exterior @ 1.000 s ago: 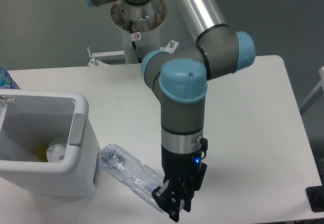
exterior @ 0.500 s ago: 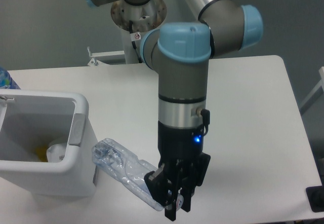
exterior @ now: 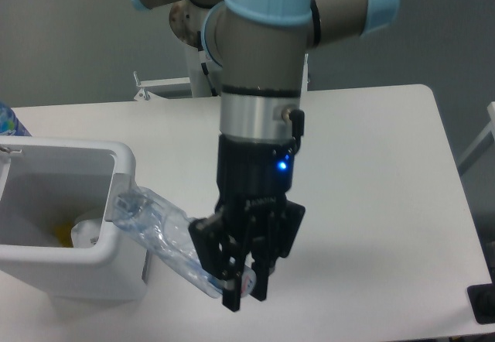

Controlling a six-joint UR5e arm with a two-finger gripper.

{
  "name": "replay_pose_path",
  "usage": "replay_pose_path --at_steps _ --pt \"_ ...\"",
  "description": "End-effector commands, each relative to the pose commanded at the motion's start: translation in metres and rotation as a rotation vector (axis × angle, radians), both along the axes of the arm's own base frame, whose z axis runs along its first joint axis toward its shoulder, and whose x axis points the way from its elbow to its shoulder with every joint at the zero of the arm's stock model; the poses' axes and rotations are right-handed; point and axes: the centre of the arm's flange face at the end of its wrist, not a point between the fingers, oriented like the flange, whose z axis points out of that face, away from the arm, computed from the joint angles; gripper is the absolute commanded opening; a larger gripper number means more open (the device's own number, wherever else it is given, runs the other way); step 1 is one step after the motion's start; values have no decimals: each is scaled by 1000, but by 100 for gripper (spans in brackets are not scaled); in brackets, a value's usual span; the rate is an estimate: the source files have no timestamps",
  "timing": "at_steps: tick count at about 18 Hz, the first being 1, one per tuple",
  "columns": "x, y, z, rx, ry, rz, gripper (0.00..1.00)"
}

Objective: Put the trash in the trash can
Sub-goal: 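Lift the bottle and carry it over the trash bin, then lower the bottle into the bin and open the gripper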

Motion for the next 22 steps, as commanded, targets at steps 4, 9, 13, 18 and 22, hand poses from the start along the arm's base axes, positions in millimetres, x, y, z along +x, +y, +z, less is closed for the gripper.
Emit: replay_pose_path --at_steps 4,9,13,18,22 --pt "37 18 -8 -14 -5 -55 22" --pt "80 36 -17 -35 19 -147 22" --pt "104 47 -38 -73 50 -230 22" --pt "123 53 -54 -107 105 -321 24" --pt "132 57 -55 -101 115 -338 39"
